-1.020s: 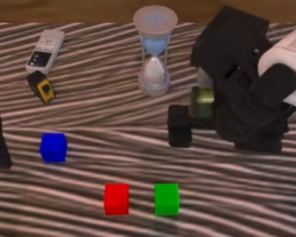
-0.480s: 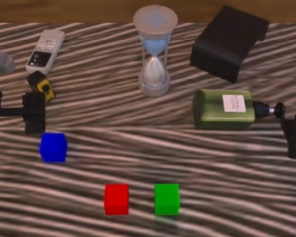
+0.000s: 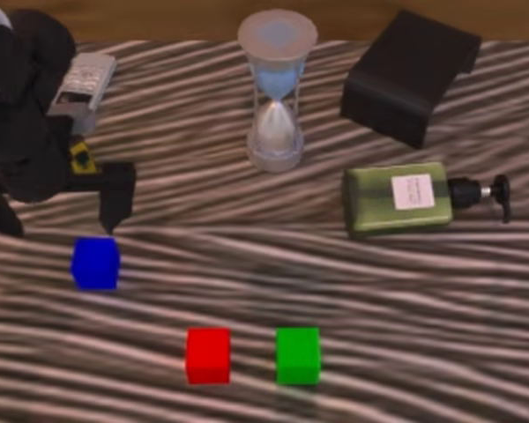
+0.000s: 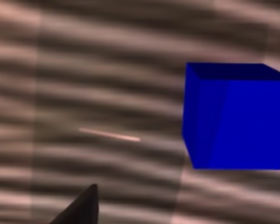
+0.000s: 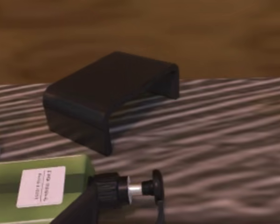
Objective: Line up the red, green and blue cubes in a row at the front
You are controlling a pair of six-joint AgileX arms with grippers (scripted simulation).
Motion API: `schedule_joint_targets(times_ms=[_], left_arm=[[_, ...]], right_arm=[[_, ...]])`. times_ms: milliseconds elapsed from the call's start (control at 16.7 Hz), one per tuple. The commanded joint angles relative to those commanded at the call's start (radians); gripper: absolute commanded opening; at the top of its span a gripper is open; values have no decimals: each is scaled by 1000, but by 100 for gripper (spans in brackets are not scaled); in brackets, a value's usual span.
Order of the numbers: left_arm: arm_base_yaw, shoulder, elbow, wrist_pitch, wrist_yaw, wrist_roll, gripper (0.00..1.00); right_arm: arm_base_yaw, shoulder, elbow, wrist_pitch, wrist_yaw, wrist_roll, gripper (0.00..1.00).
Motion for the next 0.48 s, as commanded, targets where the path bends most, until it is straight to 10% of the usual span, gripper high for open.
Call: schedule_joint_targets(times_ms=[480], left_arm=[[-15,134,111,-69,1,-18,100]], right_arm=[[-71,-170,-120,100,-12,-70,100]])
